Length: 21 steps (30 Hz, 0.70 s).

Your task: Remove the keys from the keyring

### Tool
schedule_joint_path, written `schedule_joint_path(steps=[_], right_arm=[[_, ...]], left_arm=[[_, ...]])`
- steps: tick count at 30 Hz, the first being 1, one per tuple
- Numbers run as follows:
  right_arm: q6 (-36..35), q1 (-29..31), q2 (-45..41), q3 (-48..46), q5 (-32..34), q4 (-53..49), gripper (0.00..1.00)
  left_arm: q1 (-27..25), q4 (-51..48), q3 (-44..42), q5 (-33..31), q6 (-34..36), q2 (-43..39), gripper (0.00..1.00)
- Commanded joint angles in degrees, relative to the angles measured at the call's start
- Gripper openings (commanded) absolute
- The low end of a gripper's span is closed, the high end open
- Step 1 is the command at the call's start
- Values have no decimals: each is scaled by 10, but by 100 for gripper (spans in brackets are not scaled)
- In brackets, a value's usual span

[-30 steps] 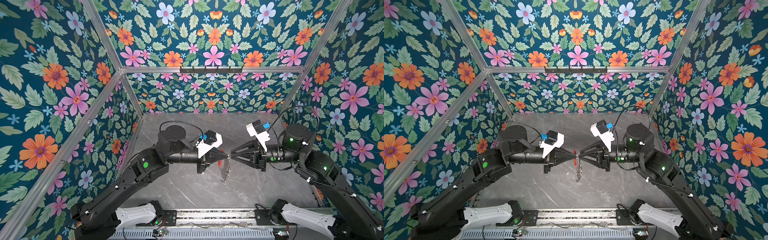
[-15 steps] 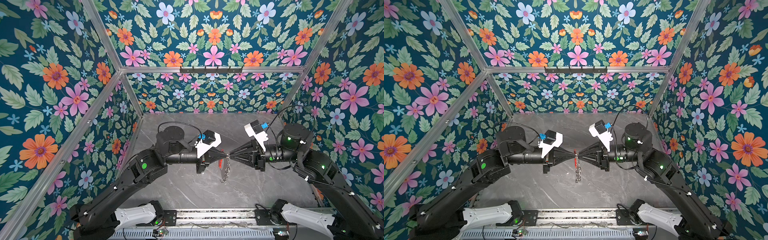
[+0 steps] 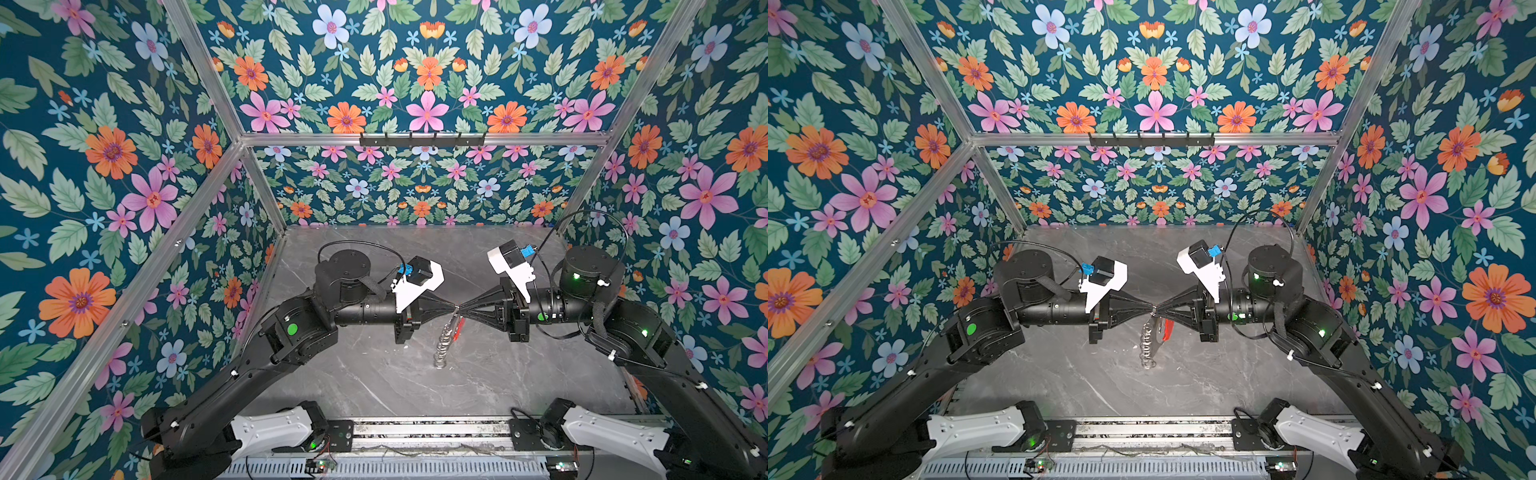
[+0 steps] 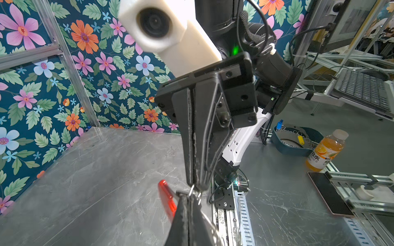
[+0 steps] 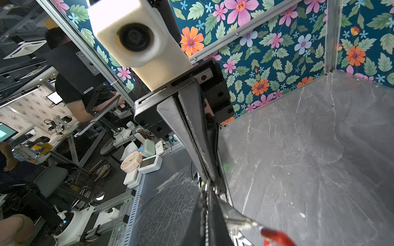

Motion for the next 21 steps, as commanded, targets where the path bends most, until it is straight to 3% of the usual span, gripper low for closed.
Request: schedule_joint_path(steps=[1, 3, 7, 15, 21], right_arm=[[-4, 1, 1, 8, 10, -5, 0], [-14, 1, 5, 17, 18, -33, 0], [-44, -9, 22, 49, 19, -111, 0], [-95, -52, 65, 129, -23, -236, 0], [-103, -52, 73, 132, -40, -245, 0]], left_arm=[[1, 14, 10, -5, -4, 5, 0], [2, -5, 19, -10, 0, 9, 3], [3, -46, 35, -4, 11, 17, 23], [5, -115, 73, 30, 29, 43, 33], [8, -123, 78, 68, 36, 52, 41]])
